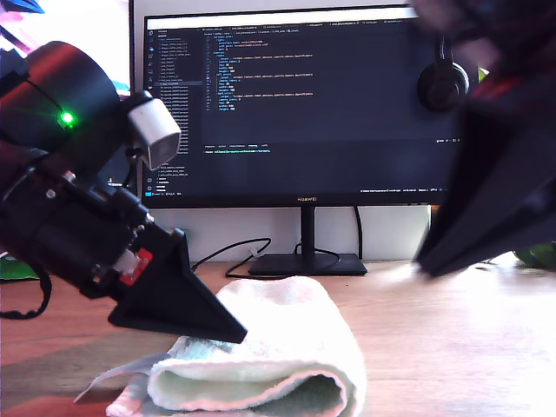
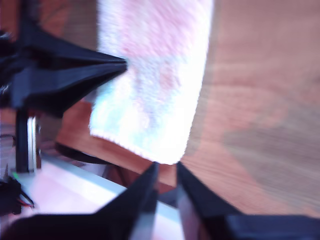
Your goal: Fold the tea towel to a neat square and place it to the right
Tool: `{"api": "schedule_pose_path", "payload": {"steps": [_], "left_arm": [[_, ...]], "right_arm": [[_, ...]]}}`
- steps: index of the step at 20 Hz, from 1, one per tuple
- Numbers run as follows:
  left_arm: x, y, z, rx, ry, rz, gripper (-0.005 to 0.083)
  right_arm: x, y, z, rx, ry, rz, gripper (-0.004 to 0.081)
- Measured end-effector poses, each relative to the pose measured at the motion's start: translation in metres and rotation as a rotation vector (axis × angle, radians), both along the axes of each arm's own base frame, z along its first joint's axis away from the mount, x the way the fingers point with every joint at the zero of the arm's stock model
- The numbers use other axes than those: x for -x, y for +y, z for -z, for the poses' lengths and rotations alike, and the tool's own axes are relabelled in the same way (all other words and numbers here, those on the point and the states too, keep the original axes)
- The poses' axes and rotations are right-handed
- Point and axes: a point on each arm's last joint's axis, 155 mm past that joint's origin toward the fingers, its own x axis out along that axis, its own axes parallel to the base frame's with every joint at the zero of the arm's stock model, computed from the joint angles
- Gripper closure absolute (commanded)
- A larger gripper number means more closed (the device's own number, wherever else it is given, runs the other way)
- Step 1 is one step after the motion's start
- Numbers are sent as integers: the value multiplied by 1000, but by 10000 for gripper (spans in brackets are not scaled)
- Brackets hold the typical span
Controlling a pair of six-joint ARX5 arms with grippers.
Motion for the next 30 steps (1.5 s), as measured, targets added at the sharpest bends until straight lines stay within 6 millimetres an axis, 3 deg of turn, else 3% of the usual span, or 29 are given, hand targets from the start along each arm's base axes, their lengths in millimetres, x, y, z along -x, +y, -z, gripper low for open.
{"api": "schedule_pose_path", "payload": {"steps": [2, 7, 12, 15, 18, 20, 24, 30], "left_arm": [[0, 1, 1, -7, 1, -3, 793], [0, 2, 2, -12, 3, -4, 793], [0, 2, 2, -12, 3, -4, 793], [0, 2, 2, -13, 3, -4, 793], [0, 2, 2, -13, 3, -4, 793], [0, 2, 2, -13, 3, -5, 793], [0, 1, 2, -11, 2, -4, 793], [-3, -2, -5, 19, 0, -16, 793]], "right_arm": [[3, 9, 12, -39, 124, 44, 362], [-6, 14, 30, -68, 241, 108, 345], [-13, 22, 33, -108, 260, 119, 360], [-20, 28, 34, -134, 261, 136, 497], [-25, 27, 38, -119, 256, 164, 707], [-29, 24, 40, -106, 249, 196, 775], [-34, 20, 44, -84, 225, 217, 783], [-14, 27, 42, -113, 291, 109, 783]]}}
